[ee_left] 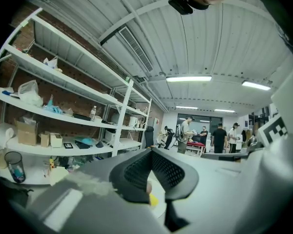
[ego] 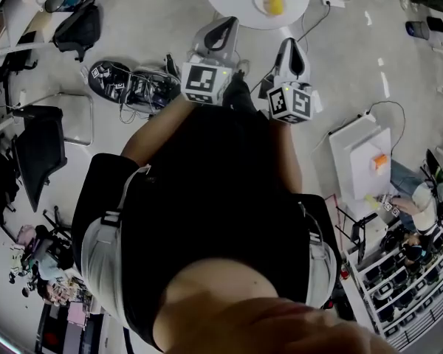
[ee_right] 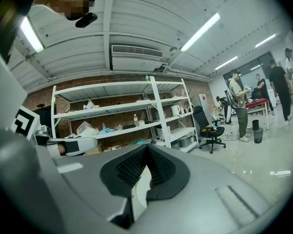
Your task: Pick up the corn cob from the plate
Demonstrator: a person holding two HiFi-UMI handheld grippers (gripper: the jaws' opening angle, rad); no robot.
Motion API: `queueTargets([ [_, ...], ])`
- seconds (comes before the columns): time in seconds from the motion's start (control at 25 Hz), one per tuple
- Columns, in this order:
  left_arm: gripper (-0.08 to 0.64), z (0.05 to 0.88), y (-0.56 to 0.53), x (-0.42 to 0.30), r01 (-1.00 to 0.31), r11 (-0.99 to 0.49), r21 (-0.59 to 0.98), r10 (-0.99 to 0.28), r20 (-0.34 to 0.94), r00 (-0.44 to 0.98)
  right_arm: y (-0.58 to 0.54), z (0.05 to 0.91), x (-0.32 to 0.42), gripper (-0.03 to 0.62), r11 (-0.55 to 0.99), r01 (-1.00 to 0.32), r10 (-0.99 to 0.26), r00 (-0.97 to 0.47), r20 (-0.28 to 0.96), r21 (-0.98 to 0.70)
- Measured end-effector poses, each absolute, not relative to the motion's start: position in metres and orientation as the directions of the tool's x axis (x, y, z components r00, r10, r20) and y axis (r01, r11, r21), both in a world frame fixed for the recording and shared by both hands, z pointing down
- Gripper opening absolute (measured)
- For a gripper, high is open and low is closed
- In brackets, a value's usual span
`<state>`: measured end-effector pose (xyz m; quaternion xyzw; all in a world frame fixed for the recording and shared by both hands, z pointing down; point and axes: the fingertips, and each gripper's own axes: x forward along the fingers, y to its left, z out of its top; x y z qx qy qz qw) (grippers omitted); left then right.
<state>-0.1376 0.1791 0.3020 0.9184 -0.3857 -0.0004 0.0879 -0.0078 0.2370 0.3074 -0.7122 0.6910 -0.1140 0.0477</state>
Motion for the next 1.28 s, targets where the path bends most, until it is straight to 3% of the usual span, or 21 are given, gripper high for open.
queueTargets([
  [1.28, 0.006, 0.323, 0.100, -0.010, -0.793, -0.593, 0.142, -0.779, 0.146, 0.609, 0.142, 0.343, 0.112, 0.008, 0.052, -0.959, -0.983, -0.098, 0.153, -0.279],
])
